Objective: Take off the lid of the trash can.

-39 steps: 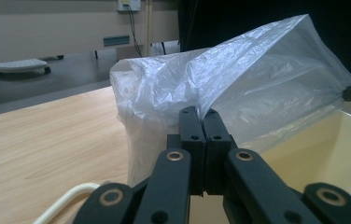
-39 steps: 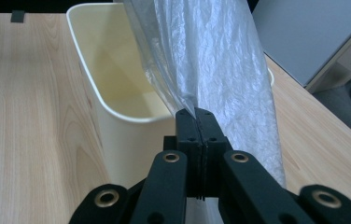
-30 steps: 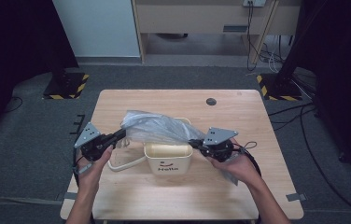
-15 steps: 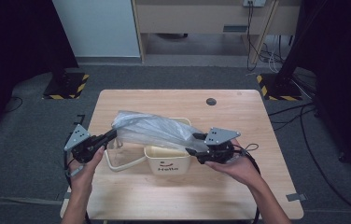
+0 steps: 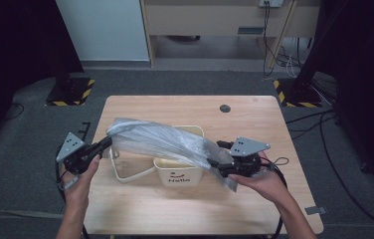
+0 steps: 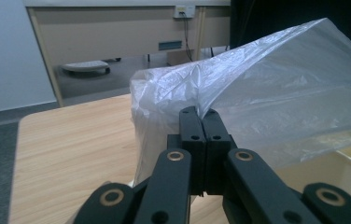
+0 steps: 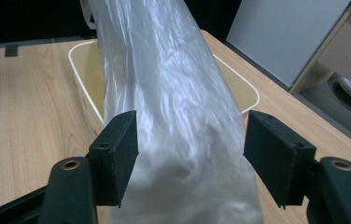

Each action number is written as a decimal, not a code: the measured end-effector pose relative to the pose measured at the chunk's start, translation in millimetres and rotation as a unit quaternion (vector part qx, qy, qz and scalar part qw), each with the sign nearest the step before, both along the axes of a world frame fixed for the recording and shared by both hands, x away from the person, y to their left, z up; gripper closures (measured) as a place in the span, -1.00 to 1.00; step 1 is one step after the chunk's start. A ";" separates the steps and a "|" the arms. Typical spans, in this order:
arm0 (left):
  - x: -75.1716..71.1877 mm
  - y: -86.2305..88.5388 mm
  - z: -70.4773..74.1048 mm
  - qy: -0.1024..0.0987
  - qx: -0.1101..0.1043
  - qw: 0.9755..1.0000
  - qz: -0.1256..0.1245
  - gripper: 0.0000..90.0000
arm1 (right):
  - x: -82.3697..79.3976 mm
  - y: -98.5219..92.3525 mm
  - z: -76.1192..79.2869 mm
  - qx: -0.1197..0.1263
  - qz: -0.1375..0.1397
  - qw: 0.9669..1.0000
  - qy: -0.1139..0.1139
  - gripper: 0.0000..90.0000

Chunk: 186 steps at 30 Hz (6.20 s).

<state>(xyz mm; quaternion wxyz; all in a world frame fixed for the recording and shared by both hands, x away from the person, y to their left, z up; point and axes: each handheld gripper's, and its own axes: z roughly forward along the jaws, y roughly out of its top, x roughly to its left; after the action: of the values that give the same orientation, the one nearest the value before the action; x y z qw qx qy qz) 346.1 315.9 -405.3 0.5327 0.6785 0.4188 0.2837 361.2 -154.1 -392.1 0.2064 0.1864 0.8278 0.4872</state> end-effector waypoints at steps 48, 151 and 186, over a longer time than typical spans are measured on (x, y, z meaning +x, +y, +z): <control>-6.4 38.1 -5.6 -0.012 -0.026 0.997 0.069 0.99 | -15.2 22.0 -40.0 -0.081 0.036 0.996 0.005 0.29; -22.5 56.2 -16.1 -0.037 -0.064 0.995 0.066 0.99 | 27.2 81.4 -3.4 -0.072 0.011 0.997 -0.012 0.52; -13.6 11.7 1.4 -0.045 -0.048 0.998 0.017 0.99 | 56.4 115.8 -2.3 -0.125 0.002 0.992 0.033 0.48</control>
<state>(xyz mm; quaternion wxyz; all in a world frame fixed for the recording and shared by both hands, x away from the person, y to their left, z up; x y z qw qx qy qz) 332.5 327.6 -403.9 0.5781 0.6317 0.4190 0.3021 417.6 -38.3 -394.4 0.1994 0.1738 0.8891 0.3736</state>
